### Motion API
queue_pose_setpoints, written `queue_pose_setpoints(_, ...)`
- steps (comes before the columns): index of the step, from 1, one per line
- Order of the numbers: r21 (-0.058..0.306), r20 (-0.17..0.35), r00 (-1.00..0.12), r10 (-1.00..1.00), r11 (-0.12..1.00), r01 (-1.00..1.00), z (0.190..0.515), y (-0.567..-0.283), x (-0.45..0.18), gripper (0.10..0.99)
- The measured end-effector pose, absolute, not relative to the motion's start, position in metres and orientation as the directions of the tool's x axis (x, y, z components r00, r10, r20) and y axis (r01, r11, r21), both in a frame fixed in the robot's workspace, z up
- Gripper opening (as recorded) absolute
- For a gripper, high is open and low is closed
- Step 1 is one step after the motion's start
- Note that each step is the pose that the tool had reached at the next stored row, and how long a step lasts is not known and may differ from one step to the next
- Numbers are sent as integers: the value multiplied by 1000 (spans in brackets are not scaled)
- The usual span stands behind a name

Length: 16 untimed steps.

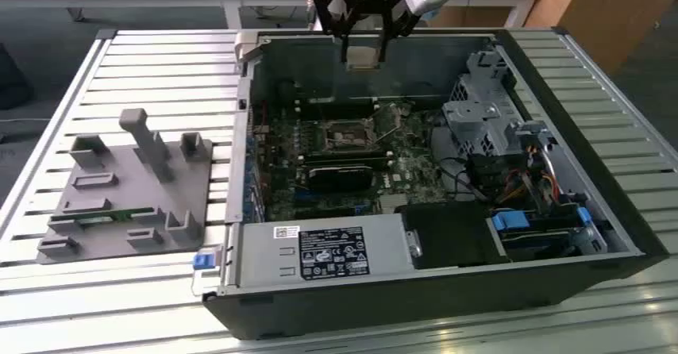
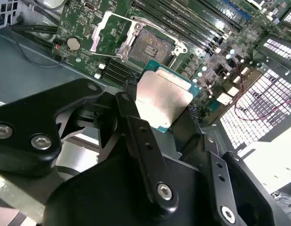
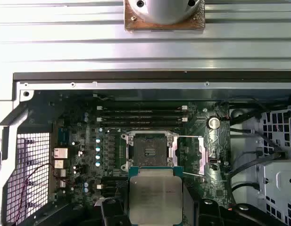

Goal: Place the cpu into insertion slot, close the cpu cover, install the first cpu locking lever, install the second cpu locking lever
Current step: 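Place the cpu into insertion slot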

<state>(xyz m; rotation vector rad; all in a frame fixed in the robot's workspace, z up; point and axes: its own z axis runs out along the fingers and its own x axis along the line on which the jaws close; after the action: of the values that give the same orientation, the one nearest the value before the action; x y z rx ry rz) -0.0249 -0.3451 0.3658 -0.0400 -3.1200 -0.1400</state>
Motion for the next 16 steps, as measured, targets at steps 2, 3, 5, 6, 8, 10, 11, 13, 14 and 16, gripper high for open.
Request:
queue_pose_setpoints(2, 89, 19, -1000, 25, 996, 26, 366, -345, -25, 541)
queue_pose_setpoints(3, 89, 19, -1000, 25, 996, 26, 366, -345, -25, 541)
queue_pose_setpoints(5, 89, 19, -1000, 25, 996, 26, 366, -345, -25, 541)
queue_pose_setpoints(6, 89, 19, -1000, 25, 996, 26, 366, -345, -25, 541)
queue_pose_setpoints(8, 89, 19, -1000, 25, 996, 26, 366, -345, -25, 541)
queue_pose_setpoints(10, 89, 19, -999, 25, 996, 27, 366, -345, -25, 541)
queue_pose_setpoints(11, 89, 19, -999, 26, 996, 28, 366, -345, -25, 541)
queue_pose_setpoints(13, 89, 19, -999, 31, 995, 33, 366, -345, -25, 541)
queue_pose_setpoints(14, 89, 19, -999, 35, 995, 36, 366, -345, -25, 541)
queue_pose_setpoints(16, 89, 19, -999, 45, 995, 47, 366, -345, -25, 541)
